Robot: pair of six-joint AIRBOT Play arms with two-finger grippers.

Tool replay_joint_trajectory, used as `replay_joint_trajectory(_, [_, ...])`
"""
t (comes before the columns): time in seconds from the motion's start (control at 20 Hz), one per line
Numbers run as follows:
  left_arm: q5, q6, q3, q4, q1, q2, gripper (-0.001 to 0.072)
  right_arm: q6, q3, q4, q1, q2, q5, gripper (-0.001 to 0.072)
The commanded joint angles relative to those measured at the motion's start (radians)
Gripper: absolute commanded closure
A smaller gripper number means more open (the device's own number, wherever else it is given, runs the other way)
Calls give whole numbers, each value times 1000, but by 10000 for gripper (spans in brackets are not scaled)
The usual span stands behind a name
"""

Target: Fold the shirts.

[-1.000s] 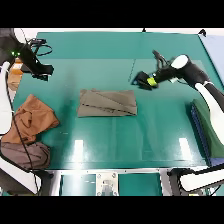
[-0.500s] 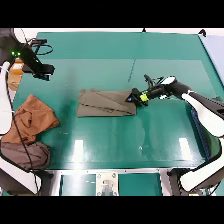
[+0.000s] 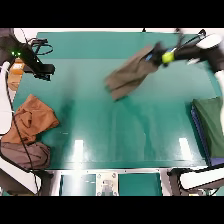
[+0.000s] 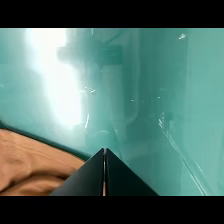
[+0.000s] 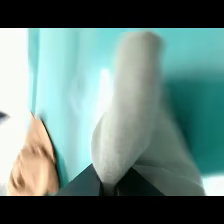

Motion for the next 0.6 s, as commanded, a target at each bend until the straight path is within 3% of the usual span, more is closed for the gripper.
replay_joint_trajectory(0.0, [-1,-3,0,-32,-1,0,681,101,212,-86,-154,72,109,698])
replay_joint_trajectory(0.3, [-2,-10,0,-53,-1,0,681,128,259,-224,-509,85,204,699])
replay_joint_trajectory(0.55, [0,-13,0,-53,-1,0,681,240,259,-286,-740,90,346,699])
